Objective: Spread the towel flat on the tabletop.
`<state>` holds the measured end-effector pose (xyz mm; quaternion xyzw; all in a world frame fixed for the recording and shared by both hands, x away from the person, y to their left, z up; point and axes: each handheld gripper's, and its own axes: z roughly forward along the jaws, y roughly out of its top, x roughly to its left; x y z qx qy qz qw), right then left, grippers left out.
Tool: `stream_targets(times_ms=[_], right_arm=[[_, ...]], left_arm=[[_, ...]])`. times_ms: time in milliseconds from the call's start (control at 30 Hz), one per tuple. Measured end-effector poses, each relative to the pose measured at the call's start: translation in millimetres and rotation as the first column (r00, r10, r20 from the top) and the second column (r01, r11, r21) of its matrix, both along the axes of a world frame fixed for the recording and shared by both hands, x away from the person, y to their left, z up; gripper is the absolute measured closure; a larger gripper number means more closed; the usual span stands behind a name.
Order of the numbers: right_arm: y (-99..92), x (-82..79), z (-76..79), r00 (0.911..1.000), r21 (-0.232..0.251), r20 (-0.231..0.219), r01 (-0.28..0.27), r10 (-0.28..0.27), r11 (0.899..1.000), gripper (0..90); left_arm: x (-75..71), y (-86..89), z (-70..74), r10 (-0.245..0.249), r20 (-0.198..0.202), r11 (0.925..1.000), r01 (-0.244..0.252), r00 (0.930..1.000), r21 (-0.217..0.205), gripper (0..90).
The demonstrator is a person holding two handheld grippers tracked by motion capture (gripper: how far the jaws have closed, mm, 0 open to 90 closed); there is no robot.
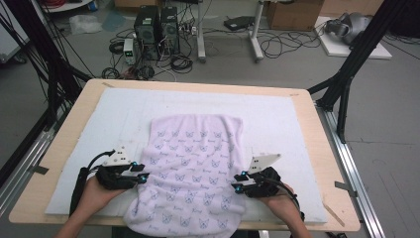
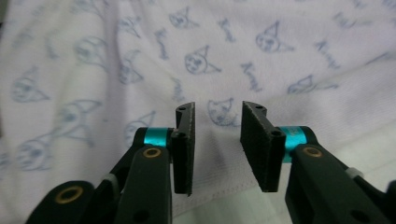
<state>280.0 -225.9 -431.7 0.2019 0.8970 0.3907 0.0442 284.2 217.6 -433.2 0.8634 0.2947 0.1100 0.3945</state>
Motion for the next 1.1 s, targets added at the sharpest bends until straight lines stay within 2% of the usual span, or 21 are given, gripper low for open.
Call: stream_targets(times_ms=[67, 133, 167, 267, 333, 400, 433, 467, 500, 567, 633, 700, 733, 767, 800, 833, 867, 900, 967, 1000, 1100], right_arm=[[3.7, 2.8, -7.6, 1.0, -0.028, -0.008, 0.004, -0.004, 1.0, 65.0], [4.4, 3.3, -9.1, 0.9999, -0.035, 0.01, 0.006, -0.006, 0.999, 76.6], [3.6, 4.2, -8.8, 1.0, -0.031, 0.0, 0.0, 0.0, 1.0, 85.5], [1.2, 5.5, -6.5, 0.9998, -0.044, -0.01, -0.019, 0.019, 0.999, 88.3], [-5.0, 2.5, -0.7, 0.9998, -0.056, 0.009, -0.02, 0.02, 0.998, 88.3], [-16.1, -1.0, 6.6, 0.9994, -0.039, 0.034, 0.011, -0.01, 0.999, 88.2], [-21.7, -2.3, 10.7, 0.9989, -0.027, 0.042, 0.021, -0.02, 0.999, 87.9], [-25.7, -3.9, 14.3, 0.9982, -0.013, 0.05, 0.034, -0.033, 0.999, 86.6], [-28.0, -5.1, 17.1, 0.9977, 0.001, 0.055, 0.039, -0.039, 0.999, 82.1], [-26.3, -6.0, 19.2, 0.9978, 0.026, 0.06, 0.029, -0.03, 0.999, 70.3], [-17.5, -6.0, 15.6, 0.9982, 0.028, 0.057, 0.015, -0.017, 0.999, 62.3], [-7.2, -4.6, 8.1, 0.9989, 0.017, 0.045, -0.013, 0.012, 1.0, 58.3], [-2.2, -3.3, 4.0, 0.9989, 0.01, 0.04, -0.024, 0.023, 1.0, 57.4], [4.1, -0.3, -1.1, 0.9987, -0.012, 0.037, -0.034, 0.035, 0.999, 57.5], [7.6, 1.6, -3.9, 0.9988, -0.031, 0.03, -0.037, 0.038, 0.999, 59.7], [11.6, 4.4, -7.4, 0.9986, -0.059, 0.018, -0.048, 0.049, 0.997, 65.6], [12.9, 7.0, -7.8, 0.9984, -0.053, 0.025, -0.049, 0.051, 0.997, 82.5], [12.8, 9.5, -6.4, 0.9985, -0.061, 0.017, -0.051, 0.053, 0.997, 84.8], [12.5, 16.4, -1.8, 0.9992, -0.083, 0.034, -0.02, 0.023, 0.996, 86.0], [11.7, 20.0, 1.6, 0.9987, -0.08, 0.052, 0.005, -0.001, 0.997, 86.3], [9.2, 33.8, 13.1, 0.993, -0.062, 0.095, 0.076, -0.07, 0.995, 86.6]], left_arm=[[3.4, -5.7, -6.1, -0.021, -0.024, 0.9998, 0.021, 0.9995, 0.005, 63.1], [3.2, -9.9, -5.8, -0.038, -0.026, 0.9993, 0.038, 0.9989, 0.001, 79.7], [2.1, -12.2, -4.5, -0.039, -0.024, 0.9992, 0.04, 0.9989, 0.011, 81.9], [-3.6, -14.1, 0.5, -0.056, -0.014, 0.9984, 0.056, 0.9984, 0.004, 83.9], [-8.1, -11.7, 4.5, -0.057, -0.01, 0.9982, 0.057, 0.9983, -0.019, 83.9], [-12.1, -6.1, 11.1, -0.063, 0.002, 0.9972, 0.063, 0.998, -0.039, 82.8], [-13.6, -3.4, 14.7, -0.056, 0.009, 0.9971, 0.057, 0.9984, -0.051, 81.1], [-14.3, -1.2, 17.9, -0.043, 0.011, 0.9974, 0.044, 0.999, -0.058, 73.3], [-13.4, 0.6, 20.3, -0.044, 0.008, 0.9971, 0.045, 0.999, -0.062, 65.2], [-10.0, -1.0, 20.3, -0.028, 0.005, 0.9974, 0.029, 0.9996, -0.066, 59.1], [-6.2, -6.1, 16.1, -0.024, -0.005, 0.9986, 0.024, 0.9997, -0.047, 52.7], [-1.8, -14.0, 7.5, -0.033, -0.017, 0.9995, 0.033, 0.9993, -0.003, 53.5], [1.4, -18.5, 0.7, -0.05, -0.033, 0.9986, 0.05, 0.9982, 0.016, 59.0], [2.9, -20.8, -2.6, -0.063, -0.041, 0.9976, 0.064, 0.9972, 0.028, 71.1], [3.8, -22.5, -4.1, -0.063, -0.035, 0.9979, 0.064, 0.9974, 0.015, 74.4], [5.3, -23.8, -2.2, -0.064, -0.027, 0.9977, 0.065, 0.9976, 0.02, 79.6], [6.5, -24.6, -0.4, -0.067, -0.022, 0.9973, 0.068, 0.9975, 0.027, 82.3], [7.4, -25.5, 2.1, -0.06, -0.005, 0.9978, 0.06, 0.9982, 0.03, 84.4], [12.3, -25.1, 7.9, -0.017, 0.032, 0.9998, 0.017, 0.9993, 0.013, 88.9], [16.5, -24.5, 10.5, 0.012, 0.039, 0.9999, -0.012, 0.9992, -0.008, 88.9], [31.9, -25.6, 16.1, 0.075, 0.076, 0.997, -0.074, 0.9942, -0.02, 89.6]])
